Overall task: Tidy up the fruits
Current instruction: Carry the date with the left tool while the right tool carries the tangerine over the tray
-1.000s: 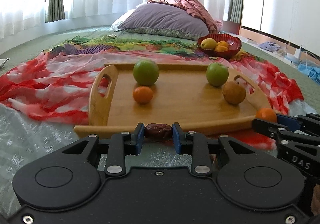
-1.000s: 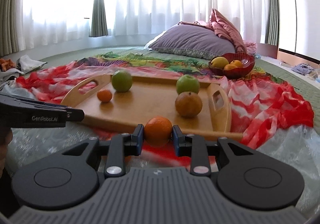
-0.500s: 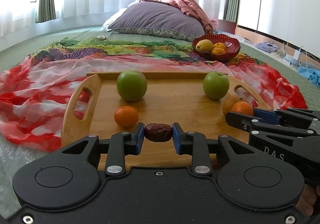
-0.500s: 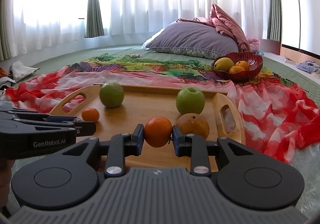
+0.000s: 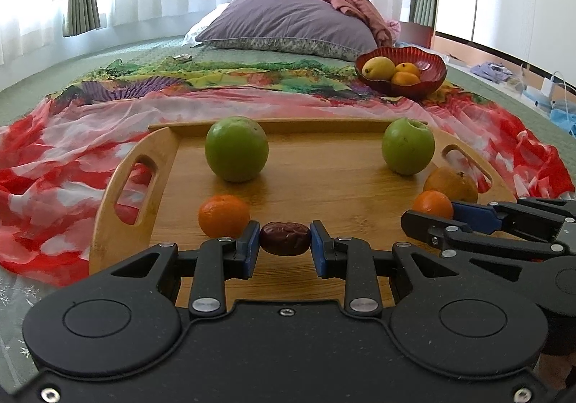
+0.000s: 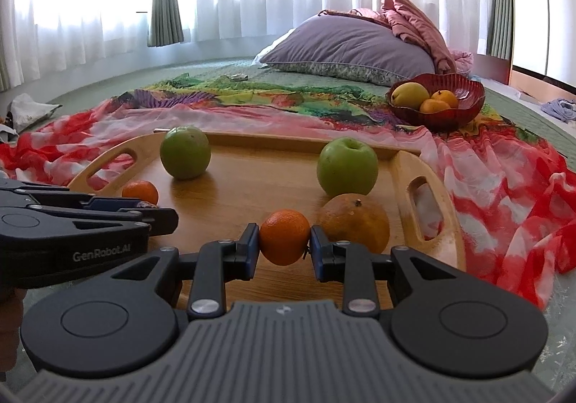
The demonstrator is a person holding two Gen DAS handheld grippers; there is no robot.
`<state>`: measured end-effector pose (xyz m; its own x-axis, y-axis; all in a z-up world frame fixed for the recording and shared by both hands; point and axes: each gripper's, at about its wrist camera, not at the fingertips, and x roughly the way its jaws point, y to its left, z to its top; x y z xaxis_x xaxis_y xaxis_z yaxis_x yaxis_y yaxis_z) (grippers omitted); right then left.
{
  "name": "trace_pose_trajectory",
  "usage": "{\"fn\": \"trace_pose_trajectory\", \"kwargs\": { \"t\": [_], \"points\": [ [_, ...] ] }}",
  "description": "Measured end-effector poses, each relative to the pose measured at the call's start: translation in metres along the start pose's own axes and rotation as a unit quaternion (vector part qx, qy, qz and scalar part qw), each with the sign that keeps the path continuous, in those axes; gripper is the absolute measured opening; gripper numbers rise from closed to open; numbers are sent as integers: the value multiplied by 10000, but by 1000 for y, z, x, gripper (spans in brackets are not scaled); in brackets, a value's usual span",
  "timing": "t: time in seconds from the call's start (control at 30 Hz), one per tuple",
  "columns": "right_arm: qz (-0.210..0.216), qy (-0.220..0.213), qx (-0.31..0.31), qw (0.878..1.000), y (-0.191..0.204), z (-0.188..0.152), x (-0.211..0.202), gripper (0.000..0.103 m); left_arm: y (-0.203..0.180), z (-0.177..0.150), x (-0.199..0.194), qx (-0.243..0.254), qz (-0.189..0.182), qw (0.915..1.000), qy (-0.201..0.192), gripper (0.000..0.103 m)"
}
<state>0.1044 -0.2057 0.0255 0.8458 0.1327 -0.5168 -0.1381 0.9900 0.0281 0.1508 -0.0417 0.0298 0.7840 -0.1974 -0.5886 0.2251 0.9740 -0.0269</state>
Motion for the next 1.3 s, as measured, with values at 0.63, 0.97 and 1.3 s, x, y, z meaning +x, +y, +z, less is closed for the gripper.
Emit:
{"fn": "trace_pose_trajectory", "kwargs": {
  "t": [0.63,0.97,1.3],
  "points": [
    [73,202,33,9998,0,-2,11,35,-1,-4,9,17,50,9999,95,28],
    [61,217,-26,9997,1,-3,11,35,-1,-5,11,49,71,9999,96,29],
    [62,228,-37,9997,1,-4,12,35,-1,-5,11,45,71,9999,93,29]
  ]
}}
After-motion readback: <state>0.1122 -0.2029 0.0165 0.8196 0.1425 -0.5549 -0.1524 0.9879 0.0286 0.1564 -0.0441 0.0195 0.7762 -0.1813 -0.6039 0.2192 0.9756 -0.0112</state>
